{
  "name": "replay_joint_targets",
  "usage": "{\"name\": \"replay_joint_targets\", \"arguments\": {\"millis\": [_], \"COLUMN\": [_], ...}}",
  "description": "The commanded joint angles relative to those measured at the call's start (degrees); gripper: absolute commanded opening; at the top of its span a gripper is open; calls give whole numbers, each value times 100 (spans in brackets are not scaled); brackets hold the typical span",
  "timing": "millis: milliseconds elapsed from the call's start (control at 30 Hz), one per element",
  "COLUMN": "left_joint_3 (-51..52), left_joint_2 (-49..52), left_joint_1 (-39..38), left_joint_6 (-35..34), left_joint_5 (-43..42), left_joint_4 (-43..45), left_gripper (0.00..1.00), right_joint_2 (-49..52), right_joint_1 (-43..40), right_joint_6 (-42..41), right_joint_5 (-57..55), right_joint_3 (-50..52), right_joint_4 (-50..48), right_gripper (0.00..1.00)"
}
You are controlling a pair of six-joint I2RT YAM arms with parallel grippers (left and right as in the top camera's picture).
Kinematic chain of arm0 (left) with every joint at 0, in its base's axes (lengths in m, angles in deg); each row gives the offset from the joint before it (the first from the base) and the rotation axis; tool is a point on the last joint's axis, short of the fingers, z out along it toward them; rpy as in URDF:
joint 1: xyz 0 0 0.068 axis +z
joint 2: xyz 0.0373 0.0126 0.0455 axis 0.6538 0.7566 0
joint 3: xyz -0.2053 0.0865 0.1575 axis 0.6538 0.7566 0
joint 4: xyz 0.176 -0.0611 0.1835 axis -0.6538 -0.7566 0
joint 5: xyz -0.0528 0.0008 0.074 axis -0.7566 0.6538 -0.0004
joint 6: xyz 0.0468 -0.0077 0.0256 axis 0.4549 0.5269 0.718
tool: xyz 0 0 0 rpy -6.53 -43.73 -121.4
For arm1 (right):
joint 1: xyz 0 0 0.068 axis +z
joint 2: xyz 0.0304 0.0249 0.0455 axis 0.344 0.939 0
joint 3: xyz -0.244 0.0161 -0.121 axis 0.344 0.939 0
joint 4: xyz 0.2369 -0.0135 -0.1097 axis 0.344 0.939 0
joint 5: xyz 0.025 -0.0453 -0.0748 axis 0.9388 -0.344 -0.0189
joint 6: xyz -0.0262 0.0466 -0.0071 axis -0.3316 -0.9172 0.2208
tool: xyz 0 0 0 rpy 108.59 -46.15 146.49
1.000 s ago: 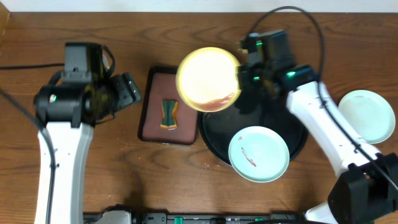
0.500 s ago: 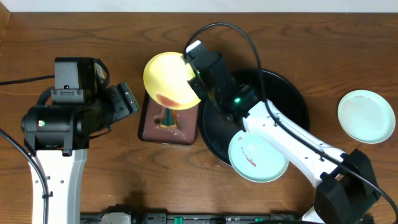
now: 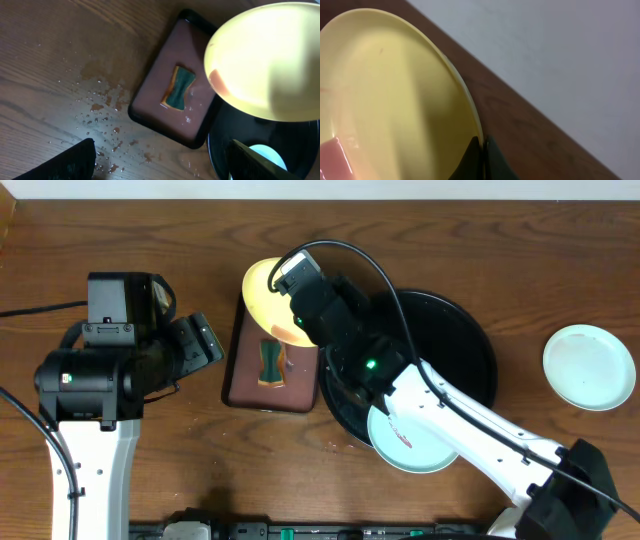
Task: Clean dirty plates on tray and stack at the side
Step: 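Lift the yellow plate with the right gripper and tilt it to drain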
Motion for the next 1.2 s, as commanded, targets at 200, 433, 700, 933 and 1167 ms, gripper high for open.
{"name": "replay_joint_targets", "arguments": {"millis": [200, 433, 700, 933, 1167], "left_joint_3": [-120, -120, -120, -120, -120], "left_joint_2": [-13, -13, -13, -13, -13], "left_joint_1": [26, 24, 24, 24, 26], "left_joint_6": [-26, -26, -26, -26, -26], "left_joint_5": [-55, -55, -55, -55, -55], "left_joint_4": [-17, -17, -17, -17, -17], "left_gripper": [84, 84, 84, 84, 84], "right_joint_2": [-308, -310, -310, -310, -310], "right_joint_1": [264, 380, 522, 684, 763], "right_joint_6": [442, 802, 1202, 1554, 1646], "right_joint_5": [-898, -938, -1204, -1408, -1513], "right_joint_3": [-15, -15, -15, -13, -13], "right_joint_4": [-260, -455, -629, -789, -933], "right_gripper": [1, 1, 1, 1, 1]}}
